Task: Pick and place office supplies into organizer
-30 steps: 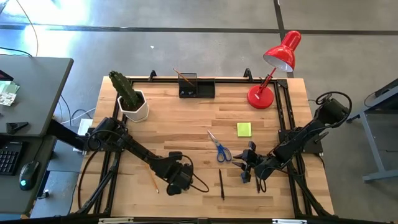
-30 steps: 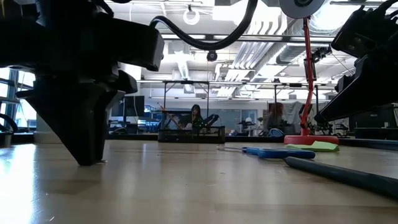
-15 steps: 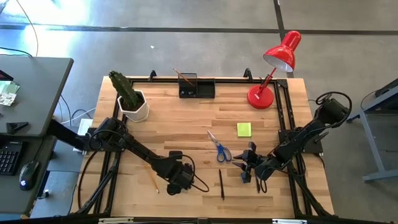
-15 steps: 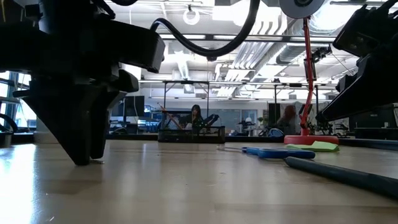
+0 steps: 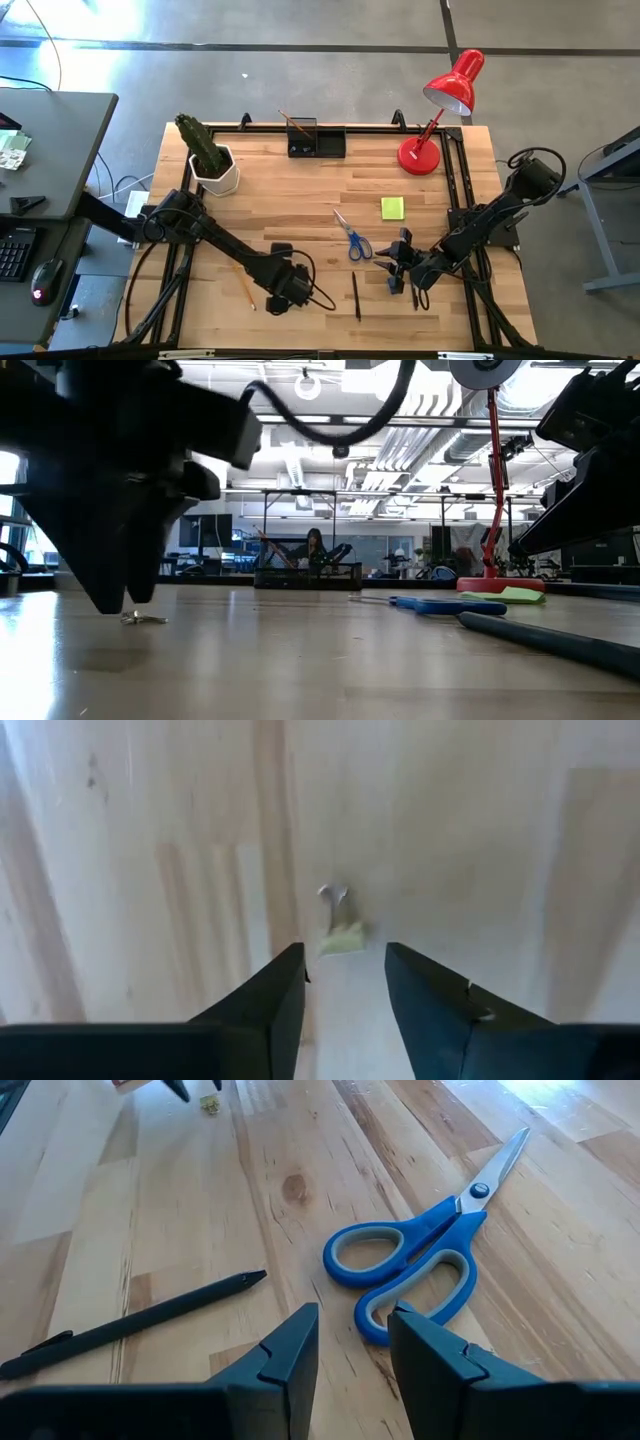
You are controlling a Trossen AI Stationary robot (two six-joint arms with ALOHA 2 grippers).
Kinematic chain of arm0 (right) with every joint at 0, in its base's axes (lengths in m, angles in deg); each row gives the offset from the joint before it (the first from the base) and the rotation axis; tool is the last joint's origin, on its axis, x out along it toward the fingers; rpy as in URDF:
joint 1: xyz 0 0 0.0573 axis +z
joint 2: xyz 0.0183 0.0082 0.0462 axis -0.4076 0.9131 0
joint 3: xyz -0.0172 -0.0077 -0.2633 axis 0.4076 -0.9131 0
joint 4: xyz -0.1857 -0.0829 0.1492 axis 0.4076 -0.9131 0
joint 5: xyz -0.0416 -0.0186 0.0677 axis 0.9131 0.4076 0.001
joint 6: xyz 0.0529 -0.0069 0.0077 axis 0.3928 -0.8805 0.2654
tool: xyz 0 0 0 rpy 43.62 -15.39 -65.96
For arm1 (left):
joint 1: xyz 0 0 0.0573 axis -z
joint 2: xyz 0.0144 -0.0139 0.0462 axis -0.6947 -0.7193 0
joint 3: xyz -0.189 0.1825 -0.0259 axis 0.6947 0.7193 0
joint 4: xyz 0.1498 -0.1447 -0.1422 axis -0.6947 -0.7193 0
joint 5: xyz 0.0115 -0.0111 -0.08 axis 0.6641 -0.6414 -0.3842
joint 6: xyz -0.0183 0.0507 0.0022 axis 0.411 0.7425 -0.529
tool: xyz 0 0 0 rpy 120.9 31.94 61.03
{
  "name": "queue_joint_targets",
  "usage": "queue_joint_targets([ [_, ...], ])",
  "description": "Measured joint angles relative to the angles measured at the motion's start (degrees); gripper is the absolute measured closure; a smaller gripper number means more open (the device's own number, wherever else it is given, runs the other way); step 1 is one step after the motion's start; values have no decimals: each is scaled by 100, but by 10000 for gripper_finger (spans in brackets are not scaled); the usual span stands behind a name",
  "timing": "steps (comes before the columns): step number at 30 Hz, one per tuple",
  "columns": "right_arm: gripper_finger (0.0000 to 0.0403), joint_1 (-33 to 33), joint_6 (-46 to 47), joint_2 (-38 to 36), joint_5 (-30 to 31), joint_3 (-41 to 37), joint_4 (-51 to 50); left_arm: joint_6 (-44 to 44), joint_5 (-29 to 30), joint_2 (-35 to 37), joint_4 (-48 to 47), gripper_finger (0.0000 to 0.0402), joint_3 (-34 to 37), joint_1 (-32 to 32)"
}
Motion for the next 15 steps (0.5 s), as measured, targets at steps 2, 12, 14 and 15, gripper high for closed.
queue_joint_targets([
  [2,286,0,-1,-1,-8,0,0,-15,-2,2,54,256,0,2],
  [12,286,0,1,1,-11,0,1,-260,22,-22,296,208,124,-4],
  [14,286,0,0,1,-18,0,2,-362,15,-4,338,204,214,-51],
  [15,286,0,-1,1,-24,0,2,-425,-24,3,359,204,245,-84],
])
